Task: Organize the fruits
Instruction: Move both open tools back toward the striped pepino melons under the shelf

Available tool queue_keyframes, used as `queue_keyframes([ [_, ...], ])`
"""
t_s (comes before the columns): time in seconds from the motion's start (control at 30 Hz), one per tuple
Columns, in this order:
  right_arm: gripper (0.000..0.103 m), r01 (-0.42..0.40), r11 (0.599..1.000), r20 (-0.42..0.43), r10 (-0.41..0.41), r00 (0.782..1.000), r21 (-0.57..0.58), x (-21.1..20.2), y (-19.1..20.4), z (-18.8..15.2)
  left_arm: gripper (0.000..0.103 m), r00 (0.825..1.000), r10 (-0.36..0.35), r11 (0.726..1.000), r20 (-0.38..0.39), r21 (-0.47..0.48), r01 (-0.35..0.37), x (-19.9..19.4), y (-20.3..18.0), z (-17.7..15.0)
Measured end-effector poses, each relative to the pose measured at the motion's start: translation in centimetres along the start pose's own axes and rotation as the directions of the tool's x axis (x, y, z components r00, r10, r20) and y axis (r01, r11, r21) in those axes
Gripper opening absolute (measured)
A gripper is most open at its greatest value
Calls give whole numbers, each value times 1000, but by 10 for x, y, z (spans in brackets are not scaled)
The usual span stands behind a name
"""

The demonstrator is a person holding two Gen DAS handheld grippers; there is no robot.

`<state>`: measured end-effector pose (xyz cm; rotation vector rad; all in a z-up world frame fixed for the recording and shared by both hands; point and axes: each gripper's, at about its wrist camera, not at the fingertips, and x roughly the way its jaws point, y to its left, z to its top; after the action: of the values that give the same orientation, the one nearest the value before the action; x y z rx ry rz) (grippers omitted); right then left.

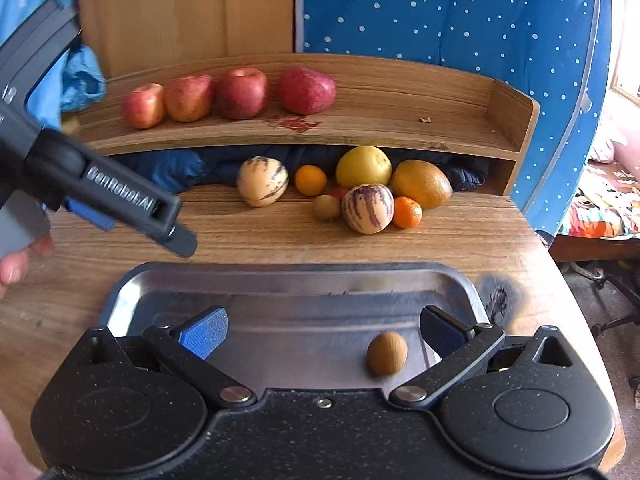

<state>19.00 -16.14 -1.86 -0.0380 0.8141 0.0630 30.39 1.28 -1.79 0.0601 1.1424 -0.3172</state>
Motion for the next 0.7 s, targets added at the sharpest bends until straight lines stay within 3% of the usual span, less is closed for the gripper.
queue_keyframes([
  [0.37,102,79,996,-40,-78,996,28,57,-21,49,102,996,-81,996,32,25,80,47,-8,60],
  [0.7,98,56,940,-78,-31,996,338,81,-66,67,101,989,-148,987,29,64,146,70,-13,71],
])
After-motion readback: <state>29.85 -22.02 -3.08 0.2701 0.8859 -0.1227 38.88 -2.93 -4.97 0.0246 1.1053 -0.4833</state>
